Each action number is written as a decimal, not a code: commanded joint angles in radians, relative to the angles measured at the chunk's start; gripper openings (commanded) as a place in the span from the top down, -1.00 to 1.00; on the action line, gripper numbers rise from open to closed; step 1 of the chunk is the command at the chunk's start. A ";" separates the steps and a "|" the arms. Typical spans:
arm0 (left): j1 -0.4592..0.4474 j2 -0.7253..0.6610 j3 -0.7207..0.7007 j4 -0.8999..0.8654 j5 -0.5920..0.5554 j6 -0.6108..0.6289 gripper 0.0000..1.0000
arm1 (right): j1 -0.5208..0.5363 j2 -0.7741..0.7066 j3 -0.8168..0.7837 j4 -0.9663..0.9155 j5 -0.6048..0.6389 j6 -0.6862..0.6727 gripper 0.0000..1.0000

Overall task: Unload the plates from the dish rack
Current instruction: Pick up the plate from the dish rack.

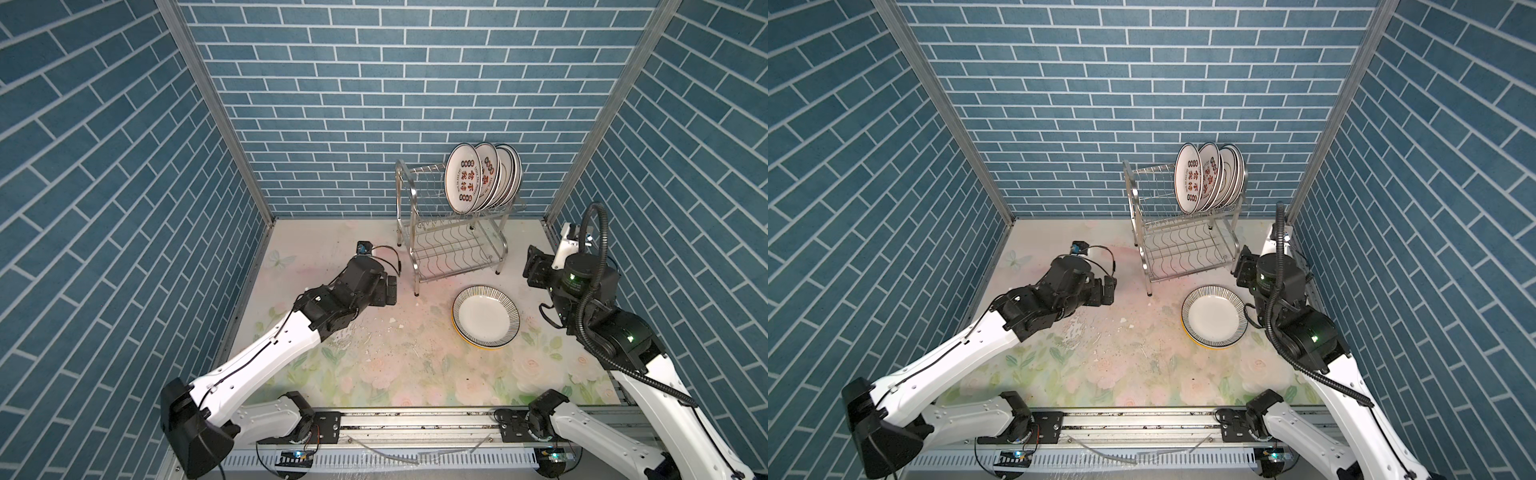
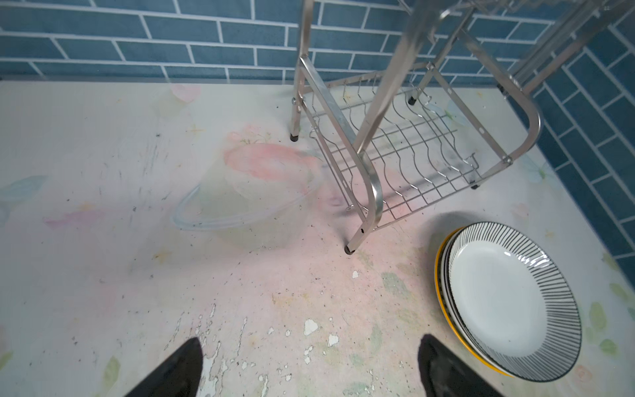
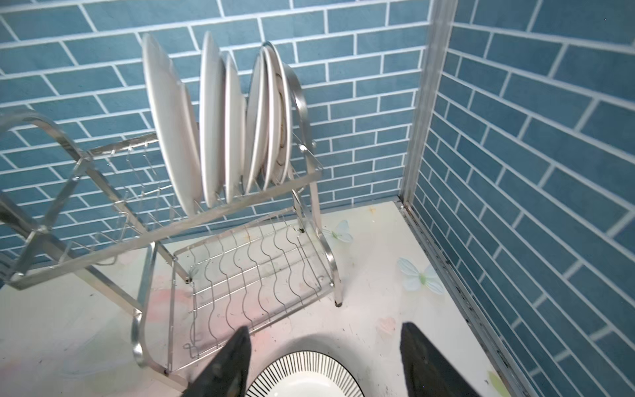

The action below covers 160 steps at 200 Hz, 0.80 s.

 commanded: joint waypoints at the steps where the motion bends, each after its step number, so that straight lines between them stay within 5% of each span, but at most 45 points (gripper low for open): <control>1: 0.046 -0.060 -0.039 0.010 0.013 0.032 -0.99 | -0.003 0.082 0.112 0.059 -0.086 -0.110 -0.48; 7: 0.058 -0.072 -0.045 0.010 0.015 0.033 -0.99 | -0.002 0.110 0.142 0.058 -0.092 -0.114 -0.65; 23: 0.079 -0.101 -0.054 0.001 0.023 0.036 -0.99 | -0.002 0.175 0.208 0.060 -0.113 -0.123 -0.71; 25: 0.081 -0.104 -0.054 0.000 0.022 0.035 -0.99 | -0.002 0.188 0.221 0.062 -0.115 -0.123 -0.91; 30: 0.086 -0.110 -0.054 -0.004 0.024 0.035 -0.99 | -0.004 0.203 0.240 0.061 -0.118 -0.123 -0.98; 160: 0.115 -0.187 0.063 -0.115 0.117 -0.010 -0.99 | -0.083 0.793 1.088 -0.271 -0.429 0.012 -0.98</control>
